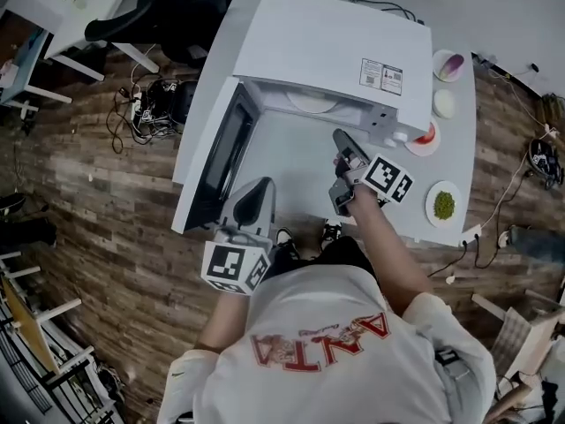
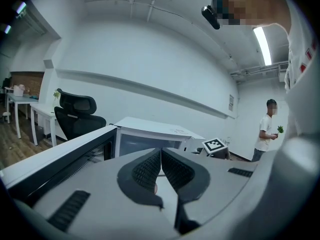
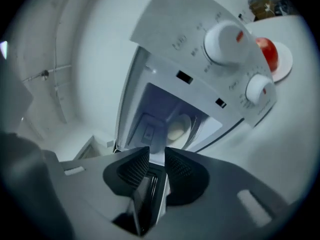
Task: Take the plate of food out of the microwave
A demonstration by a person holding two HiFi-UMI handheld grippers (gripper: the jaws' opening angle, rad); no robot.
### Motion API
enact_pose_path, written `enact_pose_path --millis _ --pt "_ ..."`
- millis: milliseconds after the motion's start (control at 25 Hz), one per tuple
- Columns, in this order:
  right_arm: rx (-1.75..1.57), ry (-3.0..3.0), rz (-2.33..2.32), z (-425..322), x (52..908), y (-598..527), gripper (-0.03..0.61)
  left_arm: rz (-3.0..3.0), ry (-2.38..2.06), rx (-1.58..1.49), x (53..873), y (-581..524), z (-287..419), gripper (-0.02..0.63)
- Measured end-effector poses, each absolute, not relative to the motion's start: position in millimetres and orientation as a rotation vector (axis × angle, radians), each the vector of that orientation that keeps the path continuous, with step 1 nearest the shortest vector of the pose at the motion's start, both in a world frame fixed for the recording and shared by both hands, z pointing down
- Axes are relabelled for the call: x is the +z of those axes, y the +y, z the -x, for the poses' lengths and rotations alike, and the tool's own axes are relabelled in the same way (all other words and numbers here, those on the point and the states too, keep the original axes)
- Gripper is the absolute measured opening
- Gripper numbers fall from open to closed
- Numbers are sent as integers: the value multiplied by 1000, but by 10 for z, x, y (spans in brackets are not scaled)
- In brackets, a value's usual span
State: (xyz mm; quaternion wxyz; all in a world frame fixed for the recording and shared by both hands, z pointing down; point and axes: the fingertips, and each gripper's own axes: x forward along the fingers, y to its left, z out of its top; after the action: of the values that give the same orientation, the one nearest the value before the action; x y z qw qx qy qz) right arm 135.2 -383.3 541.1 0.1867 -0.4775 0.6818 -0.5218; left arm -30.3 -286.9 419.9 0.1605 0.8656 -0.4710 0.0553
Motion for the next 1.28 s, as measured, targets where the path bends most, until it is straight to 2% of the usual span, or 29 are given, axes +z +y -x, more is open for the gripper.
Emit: enact_pose_path --millis 480,1000,1280 --pt "-1654 1545 1314 -1145 6157 -4477 84 -2423 -1395 204 4312 -3053 419 13" --pt "-1650 1446 1323 -1097 6303 -4655 35 -2417 -1372 210 4368 -3069 489 12" --pt "-1679 1403 1314 -1093 6333 -4663 29 -2413 -1371 207 4382 -3086 525 12"
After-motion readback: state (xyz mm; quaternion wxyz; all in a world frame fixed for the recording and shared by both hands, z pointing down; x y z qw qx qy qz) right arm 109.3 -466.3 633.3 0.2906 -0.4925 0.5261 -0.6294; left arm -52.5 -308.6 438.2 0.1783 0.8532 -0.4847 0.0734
